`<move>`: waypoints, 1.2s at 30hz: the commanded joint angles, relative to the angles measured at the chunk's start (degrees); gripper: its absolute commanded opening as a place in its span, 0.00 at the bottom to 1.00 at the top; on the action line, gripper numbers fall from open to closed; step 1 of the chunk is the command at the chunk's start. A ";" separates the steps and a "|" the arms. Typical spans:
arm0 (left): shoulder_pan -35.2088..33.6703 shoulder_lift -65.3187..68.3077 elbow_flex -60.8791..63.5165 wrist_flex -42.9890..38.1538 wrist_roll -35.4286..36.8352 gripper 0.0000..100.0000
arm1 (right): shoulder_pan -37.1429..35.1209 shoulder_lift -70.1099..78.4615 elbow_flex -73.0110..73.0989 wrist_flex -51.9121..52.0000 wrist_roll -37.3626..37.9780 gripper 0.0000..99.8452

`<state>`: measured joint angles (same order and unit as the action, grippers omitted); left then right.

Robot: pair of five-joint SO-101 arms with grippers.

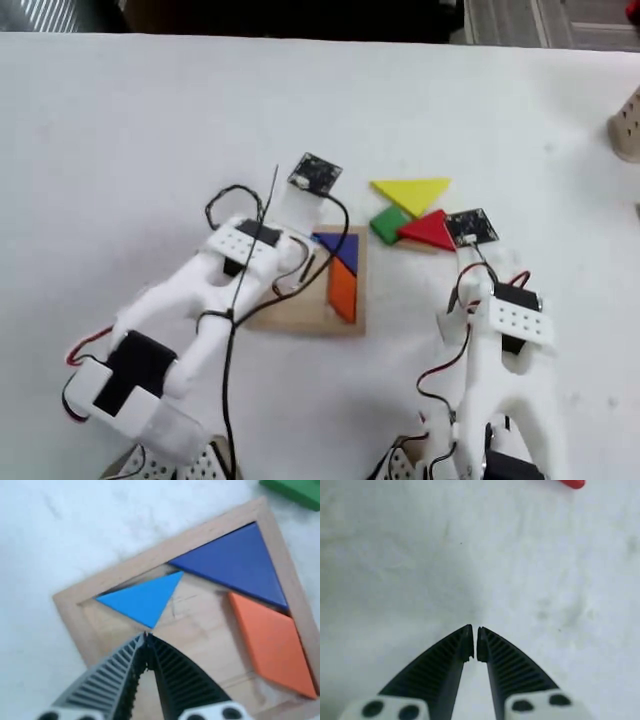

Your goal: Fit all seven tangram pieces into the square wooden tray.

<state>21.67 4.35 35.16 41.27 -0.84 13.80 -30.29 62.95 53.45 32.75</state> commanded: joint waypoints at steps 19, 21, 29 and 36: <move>3.30 4.35 -8.79 -4.04 0.88 0.02 | -1.36 -1.10 -0.09 -1.01 0.88 0.02; 3.21 5.67 -11.16 -1.14 0.88 0.02 | -1.36 -1.10 -0.09 -1.01 0.88 0.02; 2.95 7.16 -13.27 0.97 0.88 0.02 | -1.27 -1.10 -0.09 -1.01 0.88 0.02; -1.54 7.16 -13.27 0.88 0.88 0.02 | -1.27 -1.10 -0.09 -1.01 0.88 0.02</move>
<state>22.90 11.82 25.05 41.71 -0.57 12.75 -30.29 62.95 53.45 32.75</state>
